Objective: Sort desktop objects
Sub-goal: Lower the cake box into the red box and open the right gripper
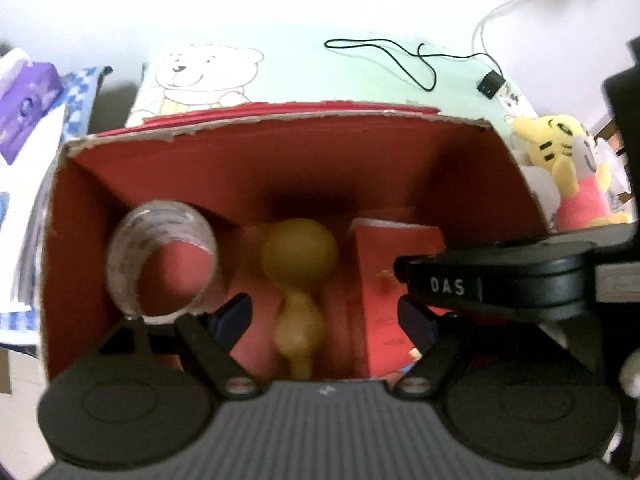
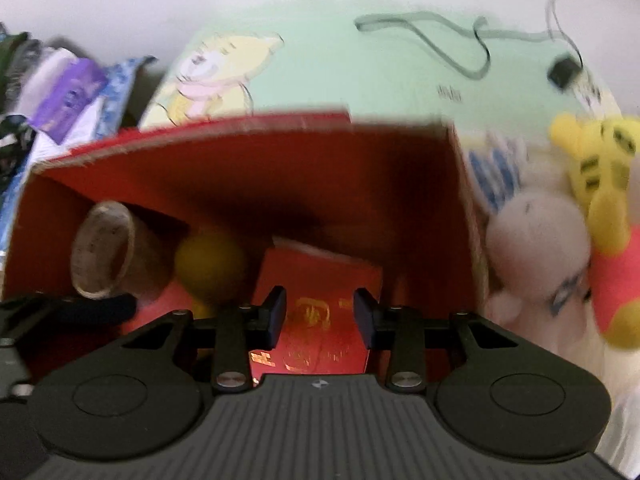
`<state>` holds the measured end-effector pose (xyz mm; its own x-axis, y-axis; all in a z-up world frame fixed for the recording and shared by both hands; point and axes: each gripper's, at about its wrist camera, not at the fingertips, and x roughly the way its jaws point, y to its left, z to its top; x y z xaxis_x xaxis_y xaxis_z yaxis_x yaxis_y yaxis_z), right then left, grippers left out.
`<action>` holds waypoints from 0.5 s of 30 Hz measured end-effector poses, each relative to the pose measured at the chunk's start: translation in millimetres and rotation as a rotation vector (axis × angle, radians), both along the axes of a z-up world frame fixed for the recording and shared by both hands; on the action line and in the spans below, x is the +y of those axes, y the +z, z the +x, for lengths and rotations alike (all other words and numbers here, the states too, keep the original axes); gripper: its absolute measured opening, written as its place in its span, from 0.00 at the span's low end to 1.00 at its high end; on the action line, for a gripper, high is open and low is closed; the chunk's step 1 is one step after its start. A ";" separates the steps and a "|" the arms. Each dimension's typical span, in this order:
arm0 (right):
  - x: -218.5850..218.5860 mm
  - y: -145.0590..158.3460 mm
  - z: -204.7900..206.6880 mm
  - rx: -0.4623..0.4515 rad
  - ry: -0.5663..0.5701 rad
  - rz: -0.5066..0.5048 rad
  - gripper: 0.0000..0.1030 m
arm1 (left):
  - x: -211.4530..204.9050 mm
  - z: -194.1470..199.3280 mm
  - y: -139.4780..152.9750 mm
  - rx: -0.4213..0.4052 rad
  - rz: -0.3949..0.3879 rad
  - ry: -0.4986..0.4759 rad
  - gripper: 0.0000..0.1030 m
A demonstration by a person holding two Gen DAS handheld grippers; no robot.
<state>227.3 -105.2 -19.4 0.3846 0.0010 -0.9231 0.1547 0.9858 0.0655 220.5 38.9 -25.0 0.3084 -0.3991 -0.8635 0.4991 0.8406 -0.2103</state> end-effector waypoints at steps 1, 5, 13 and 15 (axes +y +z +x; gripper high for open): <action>0.4 -5.4 -0.7 0.007 -0.017 0.002 0.39 | 1.6 -0.9 -0.7 -0.007 0.010 -0.002 0.78; 2.7 -10.7 -2.1 -0.026 -0.032 -0.010 0.49 | 2.2 -3.5 -3.2 -0.023 0.042 -0.015 0.78; -13.1 -8.2 2.0 -0.044 -0.026 0.254 0.38 | 3.0 -4.4 -4.7 -0.037 0.064 -0.020 0.78; -11.5 0.3 -0.1 -0.084 -0.032 0.137 0.39 | 1.3 -6.3 -3.0 -0.037 0.052 -0.030 0.78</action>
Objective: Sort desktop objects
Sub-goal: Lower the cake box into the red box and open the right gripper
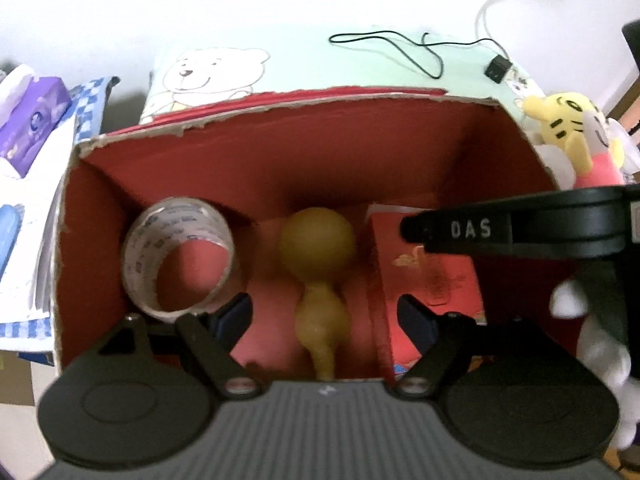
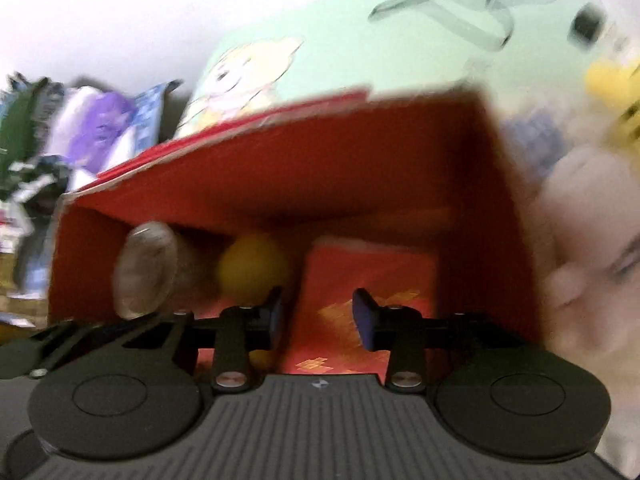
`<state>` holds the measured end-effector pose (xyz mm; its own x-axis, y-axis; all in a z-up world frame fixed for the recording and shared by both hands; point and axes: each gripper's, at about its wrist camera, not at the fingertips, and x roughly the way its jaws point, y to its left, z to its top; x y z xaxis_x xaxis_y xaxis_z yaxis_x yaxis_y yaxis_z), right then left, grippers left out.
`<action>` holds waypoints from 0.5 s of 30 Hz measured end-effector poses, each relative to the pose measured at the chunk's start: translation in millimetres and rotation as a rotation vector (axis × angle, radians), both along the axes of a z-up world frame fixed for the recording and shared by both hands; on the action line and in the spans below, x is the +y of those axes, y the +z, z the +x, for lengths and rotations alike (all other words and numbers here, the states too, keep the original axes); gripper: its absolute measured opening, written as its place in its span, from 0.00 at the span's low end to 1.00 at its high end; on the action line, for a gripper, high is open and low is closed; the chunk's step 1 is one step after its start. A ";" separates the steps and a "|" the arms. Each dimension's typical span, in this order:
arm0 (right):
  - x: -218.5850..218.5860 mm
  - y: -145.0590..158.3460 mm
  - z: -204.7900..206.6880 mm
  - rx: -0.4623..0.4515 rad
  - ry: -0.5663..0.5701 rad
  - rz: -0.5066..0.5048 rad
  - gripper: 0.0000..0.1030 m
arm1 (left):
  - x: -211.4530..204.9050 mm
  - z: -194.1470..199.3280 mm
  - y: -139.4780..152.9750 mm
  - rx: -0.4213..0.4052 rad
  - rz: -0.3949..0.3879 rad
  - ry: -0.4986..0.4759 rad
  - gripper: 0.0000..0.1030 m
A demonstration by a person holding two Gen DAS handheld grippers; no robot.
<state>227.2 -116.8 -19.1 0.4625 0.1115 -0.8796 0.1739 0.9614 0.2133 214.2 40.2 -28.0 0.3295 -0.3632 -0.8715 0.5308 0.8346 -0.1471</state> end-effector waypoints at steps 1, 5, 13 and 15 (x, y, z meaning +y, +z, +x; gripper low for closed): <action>0.8 3.7 -0.8 -0.013 -0.002 -0.053 0.38 | -1.1 -0.8 1.3 -0.005 -0.007 -0.005 0.78; -1.9 4.3 -1.5 0.034 -0.013 -0.084 0.35 | -8.6 1.0 0.9 -0.003 -0.003 -0.020 0.78; 2.6 -9.7 -4.2 0.085 -0.067 -0.078 0.46 | -19.8 -3.0 -4.4 -0.010 0.034 -0.088 0.78; 2.2 -8.3 -5.4 0.074 -0.074 -0.061 0.46 | -18.8 -1.6 -5.2 -0.004 0.034 -0.082 0.78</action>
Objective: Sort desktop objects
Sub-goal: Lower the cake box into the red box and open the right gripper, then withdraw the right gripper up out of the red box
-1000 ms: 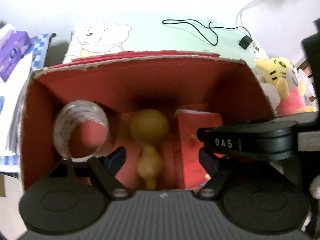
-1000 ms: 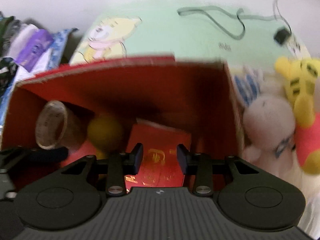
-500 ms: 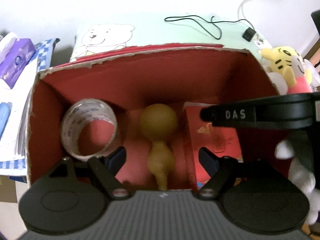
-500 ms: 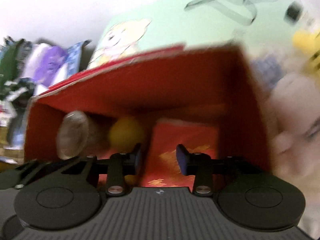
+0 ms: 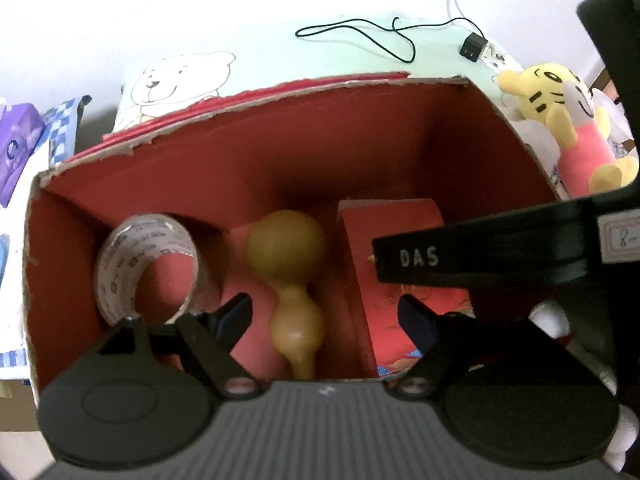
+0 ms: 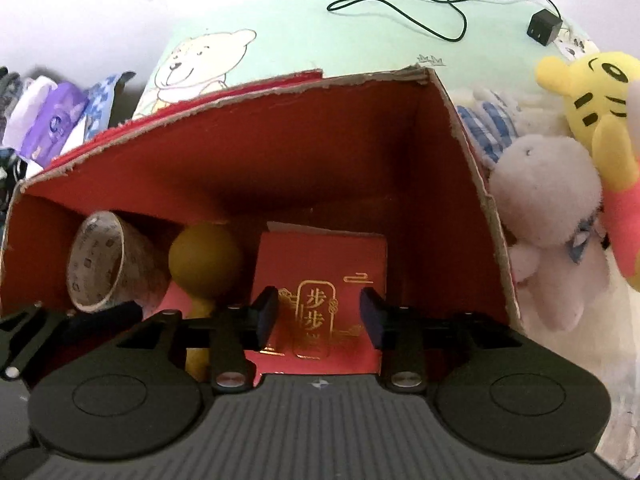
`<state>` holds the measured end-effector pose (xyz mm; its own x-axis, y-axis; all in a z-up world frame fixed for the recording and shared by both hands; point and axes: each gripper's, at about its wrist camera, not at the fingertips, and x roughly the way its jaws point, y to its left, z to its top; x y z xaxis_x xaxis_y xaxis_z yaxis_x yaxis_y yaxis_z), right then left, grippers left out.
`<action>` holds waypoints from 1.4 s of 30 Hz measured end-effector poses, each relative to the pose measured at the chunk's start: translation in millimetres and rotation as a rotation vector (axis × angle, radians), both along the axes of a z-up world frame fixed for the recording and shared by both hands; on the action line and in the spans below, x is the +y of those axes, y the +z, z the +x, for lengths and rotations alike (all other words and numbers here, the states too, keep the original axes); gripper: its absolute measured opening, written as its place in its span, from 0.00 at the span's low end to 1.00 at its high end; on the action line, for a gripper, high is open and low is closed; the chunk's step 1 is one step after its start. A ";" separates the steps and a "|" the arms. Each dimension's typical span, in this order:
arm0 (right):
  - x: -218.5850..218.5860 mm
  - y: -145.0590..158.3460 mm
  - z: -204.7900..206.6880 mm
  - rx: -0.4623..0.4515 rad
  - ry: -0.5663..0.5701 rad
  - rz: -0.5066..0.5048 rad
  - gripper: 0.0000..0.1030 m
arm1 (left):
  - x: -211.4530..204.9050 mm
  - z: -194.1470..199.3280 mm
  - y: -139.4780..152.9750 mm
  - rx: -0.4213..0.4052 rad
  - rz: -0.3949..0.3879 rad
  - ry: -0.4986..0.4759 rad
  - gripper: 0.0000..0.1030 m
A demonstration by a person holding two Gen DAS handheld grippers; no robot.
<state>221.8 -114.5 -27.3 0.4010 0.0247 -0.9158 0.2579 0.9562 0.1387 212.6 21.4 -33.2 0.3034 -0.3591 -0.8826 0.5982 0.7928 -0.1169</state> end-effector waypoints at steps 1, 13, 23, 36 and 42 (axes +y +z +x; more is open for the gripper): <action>-0.4 0.0 0.4 -0.004 -0.005 0.005 0.46 | 1.2 0.7 -0.1 0.004 0.000 0.006 0.78; 5.2 -2.0 -2.8 -0.015 -0.003 -0.027 0.44 | 5.2 -0.3 -2.0 0.006 0.015 0.030 0.79; -25.6 -8.9 4.1 -0.042 -0.028 0.312 0.43 | 9.5 -1.3 -1.0 -0.010 0.018 0.032 0.79; -64.7 54.0 -13.7 -0.245 0.031 0.250 0.35 | -29.1 6.4 15.4 0.115 -0.216 -0.114 0.51; -79.3 62.8 -29.4 -0.319 0.010 0.264 0.35 | -62.2 12.4 1.9 0.245 -0.254 -0.132 0.44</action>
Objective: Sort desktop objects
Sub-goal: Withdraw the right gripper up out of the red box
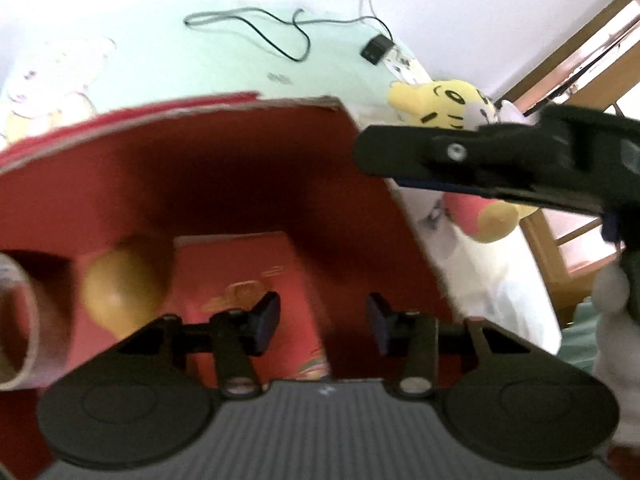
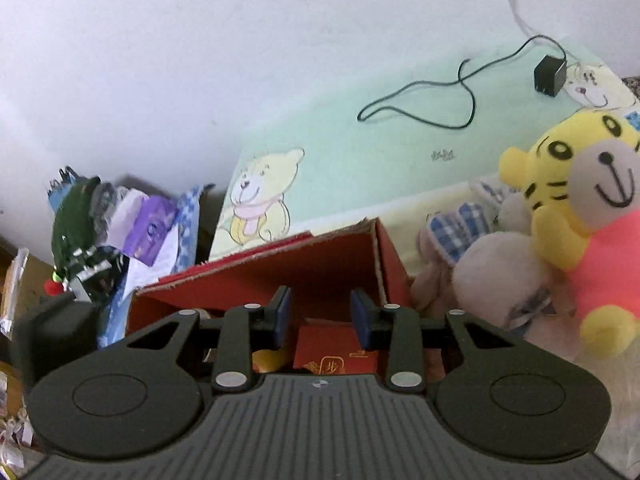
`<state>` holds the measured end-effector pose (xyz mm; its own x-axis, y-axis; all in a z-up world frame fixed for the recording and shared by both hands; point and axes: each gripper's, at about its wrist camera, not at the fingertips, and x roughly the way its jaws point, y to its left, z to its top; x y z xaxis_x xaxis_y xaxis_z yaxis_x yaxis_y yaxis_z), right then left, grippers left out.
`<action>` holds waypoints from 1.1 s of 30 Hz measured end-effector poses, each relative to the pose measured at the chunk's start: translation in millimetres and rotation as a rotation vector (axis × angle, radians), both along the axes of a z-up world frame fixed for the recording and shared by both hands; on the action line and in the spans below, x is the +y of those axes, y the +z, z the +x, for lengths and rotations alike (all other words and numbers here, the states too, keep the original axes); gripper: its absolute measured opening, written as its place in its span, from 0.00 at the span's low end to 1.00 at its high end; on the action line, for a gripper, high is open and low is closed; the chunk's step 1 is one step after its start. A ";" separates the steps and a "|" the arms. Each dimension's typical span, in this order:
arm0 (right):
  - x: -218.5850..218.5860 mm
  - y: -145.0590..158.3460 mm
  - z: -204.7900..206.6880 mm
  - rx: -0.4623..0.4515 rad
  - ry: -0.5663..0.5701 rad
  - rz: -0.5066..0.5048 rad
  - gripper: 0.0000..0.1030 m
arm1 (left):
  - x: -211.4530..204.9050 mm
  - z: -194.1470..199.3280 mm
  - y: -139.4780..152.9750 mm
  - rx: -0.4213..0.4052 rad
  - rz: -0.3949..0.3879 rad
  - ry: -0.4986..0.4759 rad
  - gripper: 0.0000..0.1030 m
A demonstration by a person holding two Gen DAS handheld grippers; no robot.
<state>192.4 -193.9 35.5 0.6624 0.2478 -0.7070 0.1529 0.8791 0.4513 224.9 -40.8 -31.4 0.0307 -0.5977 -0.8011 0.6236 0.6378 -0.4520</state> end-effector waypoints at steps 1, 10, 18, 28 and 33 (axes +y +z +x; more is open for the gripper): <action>-1.2 2.1 -1.1 -0.011 0.001 -0.005 0.35 | -5.8 1.5 -2.8 0.025 -0.003 -0.001 0.44; -10.8 8.5 -14.1 -0.077 -0.012 0.008 0.35 | -24.9 14.6 -21.5 0.161 0.068 0.060 0.36; -5.7 6.6 -10.8 -0.071 0.015 0.009 0.35 | -16.4 22.1 -24.1 0.166 0.100 0.138 0.10; 3.0 3.2 -3.8 -0.042 0.022 0.021 0.35 | -5.9 17.9 -16.2 0.019 0.215 0.150 0.07; 14.4 -0.4 -0.4 0.004 0.044 -0.015 0.35 | 12.7 22.5 -11.5 0.010 0.199 0.171 0.08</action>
